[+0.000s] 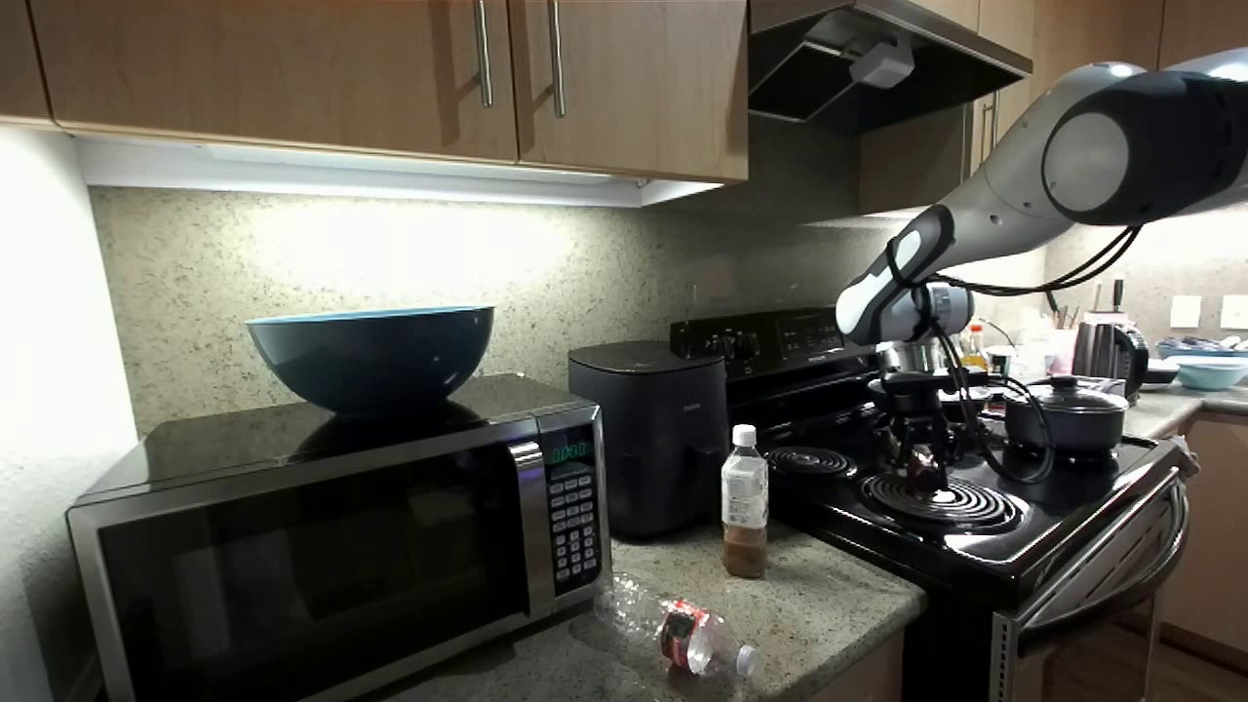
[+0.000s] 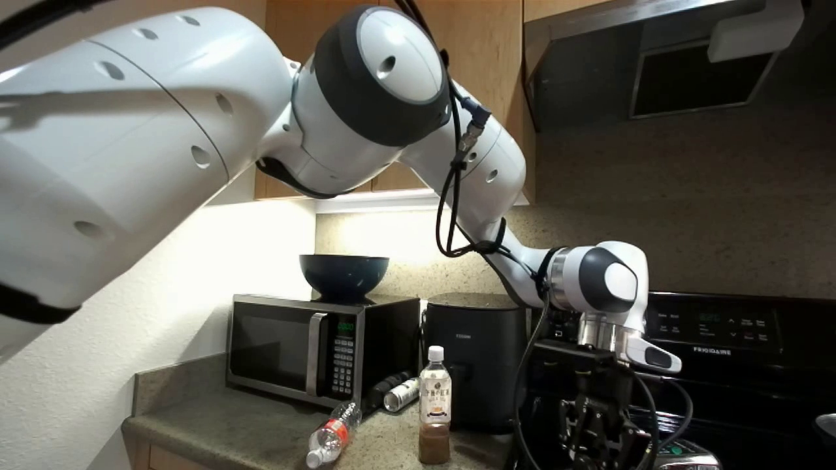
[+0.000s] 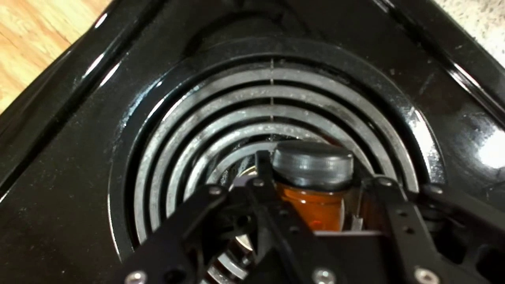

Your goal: Move the bottle of tea to the counter on the left.

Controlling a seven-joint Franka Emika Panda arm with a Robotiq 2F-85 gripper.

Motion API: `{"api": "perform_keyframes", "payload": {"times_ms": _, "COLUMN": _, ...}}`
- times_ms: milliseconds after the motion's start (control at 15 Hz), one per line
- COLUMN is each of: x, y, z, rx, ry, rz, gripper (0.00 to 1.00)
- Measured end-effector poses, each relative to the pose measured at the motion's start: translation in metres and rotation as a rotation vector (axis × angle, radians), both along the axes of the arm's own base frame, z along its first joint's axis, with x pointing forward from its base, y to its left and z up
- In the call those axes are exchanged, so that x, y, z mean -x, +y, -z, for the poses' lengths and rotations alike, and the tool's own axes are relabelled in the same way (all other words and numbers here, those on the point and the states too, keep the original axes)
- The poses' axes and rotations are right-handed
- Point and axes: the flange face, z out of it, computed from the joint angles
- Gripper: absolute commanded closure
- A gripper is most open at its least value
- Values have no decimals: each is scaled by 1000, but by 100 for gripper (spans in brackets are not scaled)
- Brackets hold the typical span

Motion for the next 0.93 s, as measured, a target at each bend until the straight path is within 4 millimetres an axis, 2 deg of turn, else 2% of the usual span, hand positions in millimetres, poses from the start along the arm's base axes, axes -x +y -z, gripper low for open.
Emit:
{"api": "perform_keyframes", "payload": {"times_ms": 267, "x": -3, "y": 3, "z": -11, "rx": -13, "ry": -15, "rz": -37, "gripper": 80}}
{"api": "perform_keyframes", "payload": {"times_ms": 400, "x": -4, "y": 12, "z": -29, "rx": -42, "ry": -37, "rz": -100, "gripper": 80}}
{"api": "perform_keyframes", "payload": {"times_ms": 600, "x": 5, "y": 34, "z": -67, "rx": -99, "ry": -74, "rz": -198, "gripper": 80}}
{"api": "perform_keyframes", "payload": {"times_ms": 667, "x": 11, "y": 43, "z": -79, "rx": -127, "ry": -82, "rz": -227, "gripper": 55}}
{"api": "perform_keyframes", "payload": {"times_ms": 800, "x": 24, "y": 58, "z": -99, "rx": -181, "ry": -84, "rz": -270, "gripper": 55}}
{"api": "perform_keyframes", "payload": {"times_ms": 933, "x": 32, "y": 64, "z": -108, "rx": -192, "ry": -88, "rz": -279, "gripper": 55}}
